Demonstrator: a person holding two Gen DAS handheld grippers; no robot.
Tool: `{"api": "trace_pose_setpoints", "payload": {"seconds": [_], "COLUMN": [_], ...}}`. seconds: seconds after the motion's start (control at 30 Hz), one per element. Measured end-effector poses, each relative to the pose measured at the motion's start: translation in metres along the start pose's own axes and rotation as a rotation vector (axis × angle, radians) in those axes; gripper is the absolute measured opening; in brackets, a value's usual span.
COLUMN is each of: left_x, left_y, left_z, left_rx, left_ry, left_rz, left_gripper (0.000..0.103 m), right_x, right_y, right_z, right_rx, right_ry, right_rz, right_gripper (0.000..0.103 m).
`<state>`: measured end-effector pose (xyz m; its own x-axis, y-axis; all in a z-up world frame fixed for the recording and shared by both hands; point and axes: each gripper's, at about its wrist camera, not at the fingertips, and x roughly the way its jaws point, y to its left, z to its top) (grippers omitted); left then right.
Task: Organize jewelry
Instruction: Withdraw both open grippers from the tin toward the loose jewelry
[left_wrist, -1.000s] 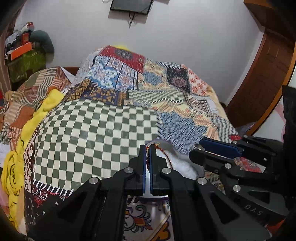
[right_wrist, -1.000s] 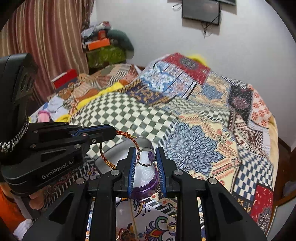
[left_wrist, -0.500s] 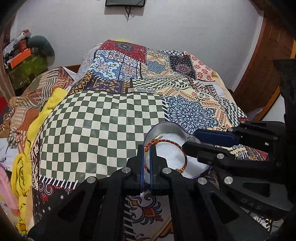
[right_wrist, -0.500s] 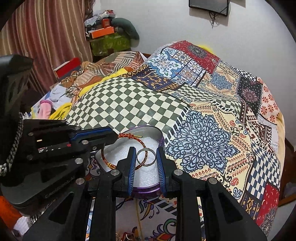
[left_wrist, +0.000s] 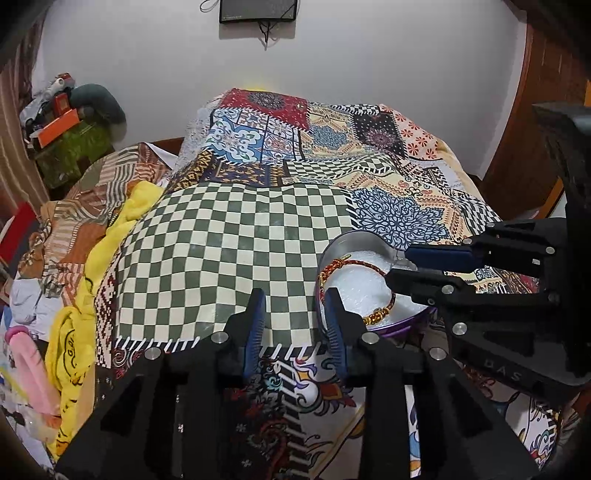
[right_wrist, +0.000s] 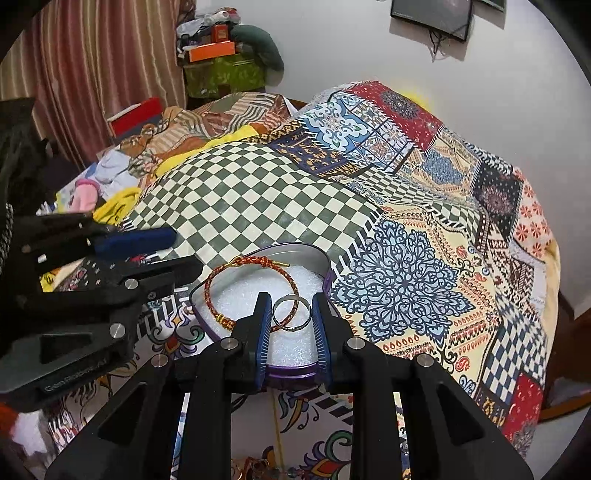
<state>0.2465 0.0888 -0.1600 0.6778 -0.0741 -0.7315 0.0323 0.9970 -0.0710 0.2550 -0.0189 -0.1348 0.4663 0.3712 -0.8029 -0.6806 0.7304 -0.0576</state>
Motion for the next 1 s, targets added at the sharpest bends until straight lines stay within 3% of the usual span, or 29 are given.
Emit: {"api": "trace_pose_setpoints", "payload": {"seconds": [0.13,0.2,0.27,0.63,1.0], "left_x": [-0.007,-0.011,-0.014,-0.044,-0.083], "left_y": [0.002,0.002,0.001,-0.01,-0.041], "left_z": [-0.001,-0.002,-0.002,-0.006,-0.011], "left_rx": [-0.009,-0.009,-0.01,-0.004,0.032], "left_ry": [-0.004,-0.008,-0.01,-0.036,-0.079], "left_rz": [0.004,0.008,0.008,0.007,-0.012], "left_gripper": [0.032,0.032,0.032,0.032,0.037], "right_x": [-0.003,-0.005,-0.009,-0.051,-0.104], "right_y": [0.002,0.003,0.003,0.0,-0.008], "right_z": [0.0,-0.001,-0.001,-0.007,-0.034], "right_rx": [-0.007,-0.013,-0.013,0.036,0.105], "right_ry": [-0.004,-0.005,-0.02,-0.094,-0.165], "right_rz": [-0.019,-0.037,-0.058,-0.076,-0.097], "right_gripper": [0.022,0.035,0.04,0.041,0.041]}}
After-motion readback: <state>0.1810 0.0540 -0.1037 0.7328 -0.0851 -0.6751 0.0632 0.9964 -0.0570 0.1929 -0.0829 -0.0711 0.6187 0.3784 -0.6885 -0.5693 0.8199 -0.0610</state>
